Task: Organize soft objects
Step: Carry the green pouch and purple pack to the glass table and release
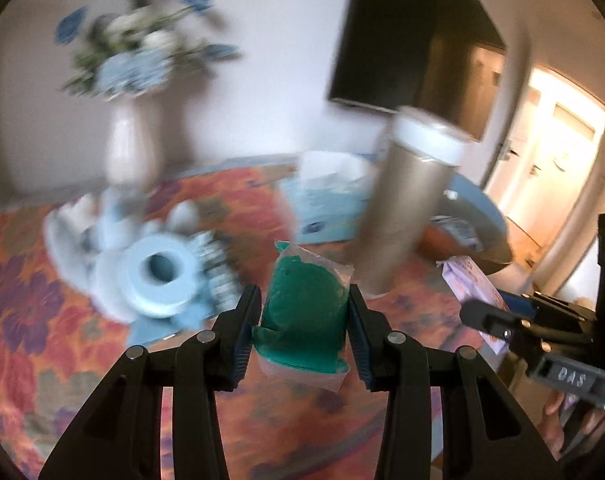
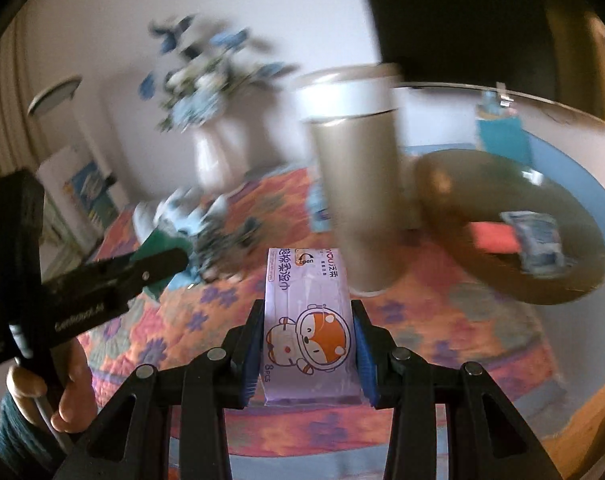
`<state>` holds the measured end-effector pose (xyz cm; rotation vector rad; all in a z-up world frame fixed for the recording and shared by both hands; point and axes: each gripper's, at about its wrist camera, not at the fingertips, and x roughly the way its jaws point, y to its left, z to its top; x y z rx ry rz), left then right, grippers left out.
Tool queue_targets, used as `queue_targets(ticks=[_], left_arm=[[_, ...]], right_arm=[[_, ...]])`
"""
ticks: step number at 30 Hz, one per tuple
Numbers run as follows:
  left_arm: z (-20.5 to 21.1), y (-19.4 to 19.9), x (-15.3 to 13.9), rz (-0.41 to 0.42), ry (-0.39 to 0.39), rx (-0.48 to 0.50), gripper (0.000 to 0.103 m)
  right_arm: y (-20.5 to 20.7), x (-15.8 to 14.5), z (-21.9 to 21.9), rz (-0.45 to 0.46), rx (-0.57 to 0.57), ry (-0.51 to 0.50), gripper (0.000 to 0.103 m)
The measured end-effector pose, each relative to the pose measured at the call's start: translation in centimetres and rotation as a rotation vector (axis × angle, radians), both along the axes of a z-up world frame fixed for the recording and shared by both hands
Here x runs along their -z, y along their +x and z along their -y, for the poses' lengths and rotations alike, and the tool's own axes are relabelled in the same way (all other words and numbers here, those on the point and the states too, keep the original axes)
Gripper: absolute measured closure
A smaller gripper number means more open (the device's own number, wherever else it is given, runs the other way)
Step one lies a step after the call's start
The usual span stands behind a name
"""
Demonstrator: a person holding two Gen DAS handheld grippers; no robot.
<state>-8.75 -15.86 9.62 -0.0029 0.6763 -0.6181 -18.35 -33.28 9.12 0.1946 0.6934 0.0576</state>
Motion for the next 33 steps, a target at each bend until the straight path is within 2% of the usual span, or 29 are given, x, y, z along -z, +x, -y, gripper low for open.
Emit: queue_targets(ticks=[8,12,19,24,25,26,27,28,30,33], left_arm=[[8.4,-1.0,-1.9,0.027,-0.008,0.164,0.064],[12.0,-1.0,-2.7,0.042,-0.014,0.222,0.064],[18.3,-1.2,-3.5,0.087,0.002,0.285,0.064],[22.1,0.5,-2.7,0.113,0.056,0.245,0.064],[22.5,0.8,-2.7,0.121,0.067,0.23,0.062],[22.8,1.2,-2.5,0.128,0.077,0.217,0.057],[23.4,1.5,-2.2,0.134,0.092,0.206,0.052],[23.7,1.6,-1.9,0.136,0.105,0.204,0.049],[24.3,1.4,-1.2,0.141,0.138,0.211,0.024],[24.4,0.1,-0.7,0.184,0.157,0.223,0.02]], right_arm=[[-3.3,-3.0,9.1,0.072,0.158,0.107,0.064],[-3.7,-4.6,12.8,0.111,0.228,0.103,0.064],[0.3,-6.2,18.7,0.114,0.311,0.143,0.064],[5.6,-6.1,21.8,0.049,0.312,0.191,0.064],[6.6,-5.9,22.3,0.032,0.315,0.204,0.064],[7.5,-5.8,22.8,0.014,0.318,0.216,0.058],[8.3,-5.6,23.4,-0.007,0.321,0.223,0.052],[8.8,-5.4,23.9,-0.023,0.32,0.23,0.041],[9.1,-5.0,24.6,-0.044,0.319,0.245,0.041],[7.7,-4.9,25.0,-0.033,0.332,0.249,0.041]])
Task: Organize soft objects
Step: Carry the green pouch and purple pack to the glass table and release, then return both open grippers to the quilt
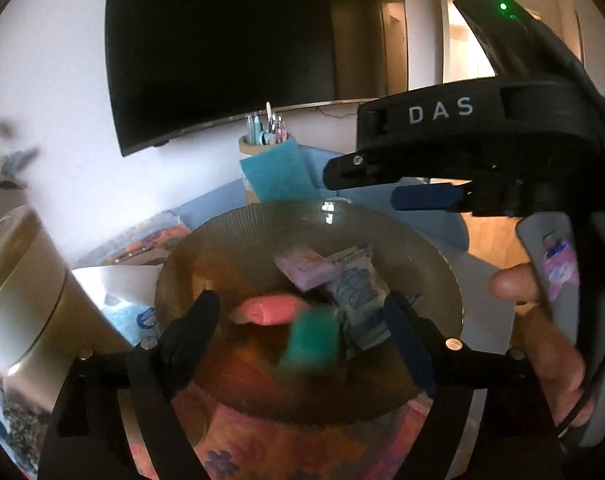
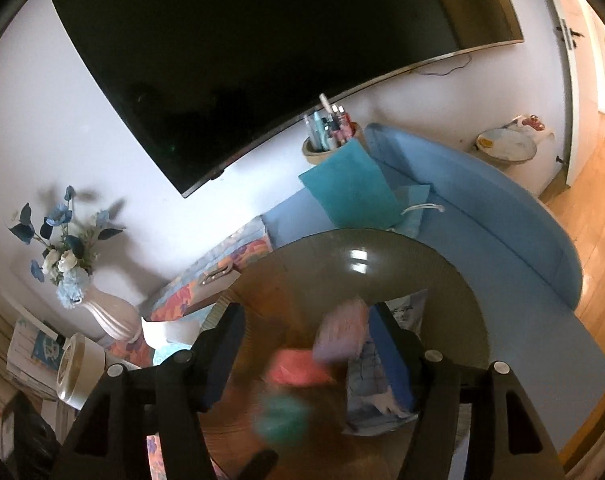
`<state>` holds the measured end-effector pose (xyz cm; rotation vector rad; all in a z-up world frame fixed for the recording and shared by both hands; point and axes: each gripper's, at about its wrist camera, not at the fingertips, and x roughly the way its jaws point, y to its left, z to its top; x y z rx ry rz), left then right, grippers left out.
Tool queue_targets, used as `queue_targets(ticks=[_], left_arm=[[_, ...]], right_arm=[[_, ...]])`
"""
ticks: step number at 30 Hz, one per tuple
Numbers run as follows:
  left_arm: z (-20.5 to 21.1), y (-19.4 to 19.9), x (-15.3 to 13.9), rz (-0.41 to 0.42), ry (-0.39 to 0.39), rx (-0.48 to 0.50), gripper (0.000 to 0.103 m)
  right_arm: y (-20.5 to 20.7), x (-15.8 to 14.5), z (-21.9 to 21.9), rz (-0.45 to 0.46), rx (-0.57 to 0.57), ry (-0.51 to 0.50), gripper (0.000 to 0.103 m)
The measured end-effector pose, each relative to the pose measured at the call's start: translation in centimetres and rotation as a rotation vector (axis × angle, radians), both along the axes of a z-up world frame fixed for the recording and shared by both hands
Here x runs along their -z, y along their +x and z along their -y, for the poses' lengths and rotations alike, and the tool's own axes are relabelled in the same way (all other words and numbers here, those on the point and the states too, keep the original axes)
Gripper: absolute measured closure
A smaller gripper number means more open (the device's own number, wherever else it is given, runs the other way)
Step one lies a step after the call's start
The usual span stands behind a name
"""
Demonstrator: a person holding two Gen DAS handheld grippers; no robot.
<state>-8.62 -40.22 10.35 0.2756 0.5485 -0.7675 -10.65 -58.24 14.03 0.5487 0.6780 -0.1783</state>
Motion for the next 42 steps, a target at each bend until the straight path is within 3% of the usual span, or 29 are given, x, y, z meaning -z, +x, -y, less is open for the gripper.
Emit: queue_targets(ticks=[9,13,18,24,26,30,35,39,42], left_arm=[[-5.0,-5.5,-0.9,0.1,0.037,0.047,0.02],[-9.9,-5.9,-1.0,0.096,0.039,-0.035,0.02],[-18.3,-4.2,-0.9,0.05,-0.003,-0.214,0.02],[-26.2,-2.3,-0.8,0.005,-0.066,-0.376,0.02],[-28.5,-1.6,-0.5,0.023,-0.061,-0.434,0.02],[-32.9,1.2,1.6,0.019,-0.023,-0.568,0.02],[-36.7,4.6,5.1,-0.069,-0.016,-0.673,0.02],[-38.8,6.2,7.6,-0.195,-0.076,-0.709,0.02],[-40.0,6.3,7.7,-0.23,-0.16,-0.711,0.02]], right_arm=[[-5.2,-0.3,-3.9,0.027,-0.053,-0.034,0.041],[-8.1,-0.4,-8.0,0.08,-0.138,-0.085,0.04],[-9.6,-0.7,-14.7,0.14,-0.294,-0.147,0.04],[-7.6,-0.9,-24.4,0.142,-0.492,-0.22,0.038],[-6.5,-0.4,-27.5,0.125,-0.538,-0.246,0.028],[-3.6,1.8,-33.0,0.072,-0.61,-0.274,0.024],[0.4,5.0,-36.4,0.024,-0.619,-0.275,0.024],[2.6,7.2,-37.3,0.015,-0.6,-0.268,0.024],[3.6,9.2,-37.2,0.0,-0.588,-0.232,0.024]])
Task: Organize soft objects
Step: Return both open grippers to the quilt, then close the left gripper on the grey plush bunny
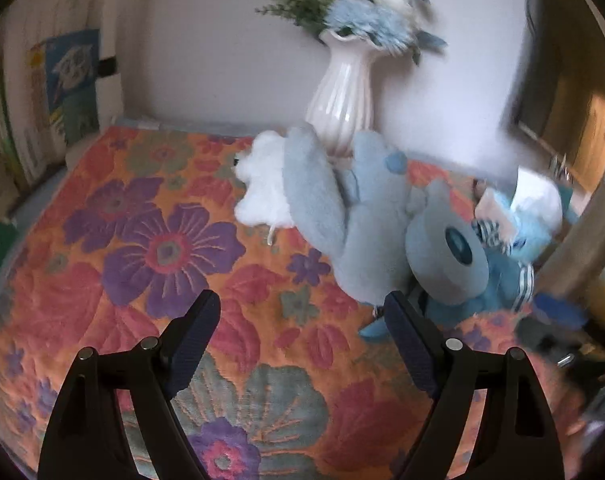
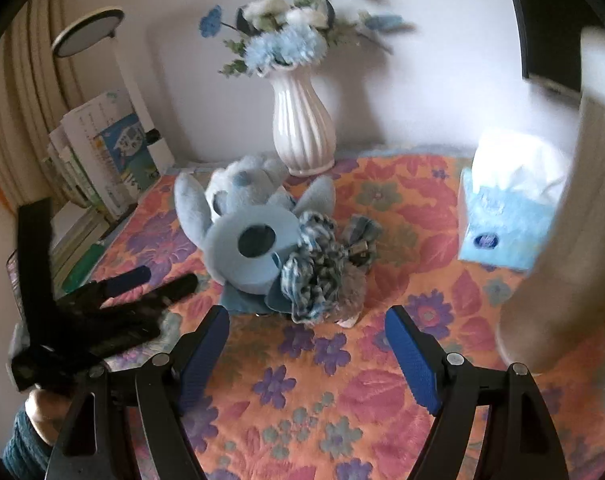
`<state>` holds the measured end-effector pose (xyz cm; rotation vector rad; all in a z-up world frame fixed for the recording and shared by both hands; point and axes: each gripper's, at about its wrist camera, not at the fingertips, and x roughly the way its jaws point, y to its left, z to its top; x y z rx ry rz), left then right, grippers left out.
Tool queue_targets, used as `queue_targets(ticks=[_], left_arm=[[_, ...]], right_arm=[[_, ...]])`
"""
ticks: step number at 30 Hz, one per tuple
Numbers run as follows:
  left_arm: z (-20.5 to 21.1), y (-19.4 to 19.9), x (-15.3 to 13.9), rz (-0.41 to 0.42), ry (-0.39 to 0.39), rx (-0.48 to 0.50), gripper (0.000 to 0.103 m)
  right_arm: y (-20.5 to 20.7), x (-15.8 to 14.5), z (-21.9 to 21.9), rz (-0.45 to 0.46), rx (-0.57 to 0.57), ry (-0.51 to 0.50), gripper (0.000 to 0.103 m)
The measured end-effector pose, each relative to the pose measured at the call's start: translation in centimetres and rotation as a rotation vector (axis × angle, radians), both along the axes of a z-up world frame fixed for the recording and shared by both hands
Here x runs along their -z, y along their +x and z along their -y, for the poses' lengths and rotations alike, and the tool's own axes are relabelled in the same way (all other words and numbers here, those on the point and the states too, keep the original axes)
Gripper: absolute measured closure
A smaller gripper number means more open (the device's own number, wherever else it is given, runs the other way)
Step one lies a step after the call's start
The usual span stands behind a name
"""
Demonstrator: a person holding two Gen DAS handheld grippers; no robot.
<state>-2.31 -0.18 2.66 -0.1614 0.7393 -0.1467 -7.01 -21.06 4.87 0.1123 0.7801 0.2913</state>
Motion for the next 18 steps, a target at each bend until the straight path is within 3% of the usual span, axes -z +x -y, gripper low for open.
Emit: queue_targets(ticks=[4,18], left_arm=[[-0.6,0.0,0.2,-0.015,-0.062,0.014,0.02],[-0.2,-0.1,0.3,-0.017,-0.073,0.047,0.02]], right_arm=[[1.3,2.2,0.2,-0.074,0.026,-0.011,0.024],[0.6,2.6,-2.2,-0.022,-0.005,-0.169,0.02]])
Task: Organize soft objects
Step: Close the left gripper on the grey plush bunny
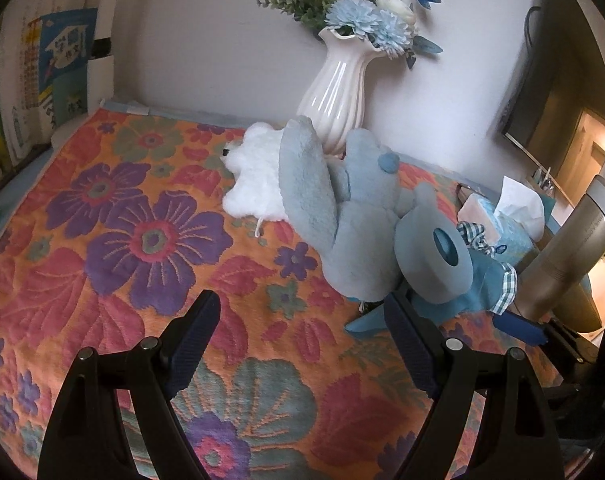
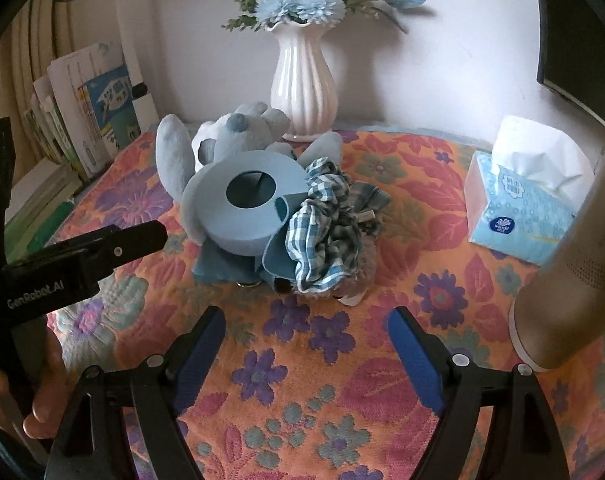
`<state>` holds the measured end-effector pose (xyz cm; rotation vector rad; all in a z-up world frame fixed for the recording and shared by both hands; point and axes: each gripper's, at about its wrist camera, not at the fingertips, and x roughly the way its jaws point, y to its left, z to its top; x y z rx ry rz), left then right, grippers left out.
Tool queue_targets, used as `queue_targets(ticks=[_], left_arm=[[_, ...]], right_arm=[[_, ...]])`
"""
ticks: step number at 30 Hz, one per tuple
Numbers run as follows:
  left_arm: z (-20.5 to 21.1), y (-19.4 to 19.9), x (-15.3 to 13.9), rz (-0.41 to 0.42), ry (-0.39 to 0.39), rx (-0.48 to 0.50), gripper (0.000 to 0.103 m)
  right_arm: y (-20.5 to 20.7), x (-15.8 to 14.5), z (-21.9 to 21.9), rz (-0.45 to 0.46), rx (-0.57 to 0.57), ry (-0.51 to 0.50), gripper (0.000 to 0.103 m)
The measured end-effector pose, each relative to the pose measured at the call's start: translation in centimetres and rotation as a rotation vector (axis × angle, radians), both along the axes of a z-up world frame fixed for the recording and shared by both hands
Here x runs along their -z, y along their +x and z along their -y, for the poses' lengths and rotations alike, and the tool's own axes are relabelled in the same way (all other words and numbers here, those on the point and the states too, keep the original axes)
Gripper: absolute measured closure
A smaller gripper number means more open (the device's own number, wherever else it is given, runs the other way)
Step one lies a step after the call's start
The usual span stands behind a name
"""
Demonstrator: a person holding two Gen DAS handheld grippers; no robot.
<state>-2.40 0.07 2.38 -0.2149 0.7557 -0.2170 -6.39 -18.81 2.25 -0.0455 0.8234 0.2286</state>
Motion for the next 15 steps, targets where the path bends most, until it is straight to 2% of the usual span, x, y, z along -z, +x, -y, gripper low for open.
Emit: queue_targets(ticks=[15], left_arm=[[0.06,-0.01,0.06,-0.007,-0.004,0.009,0.02]], right_arm=[[0.12,0.02,0.54,-0.007,0.008,0.03,0.019]])
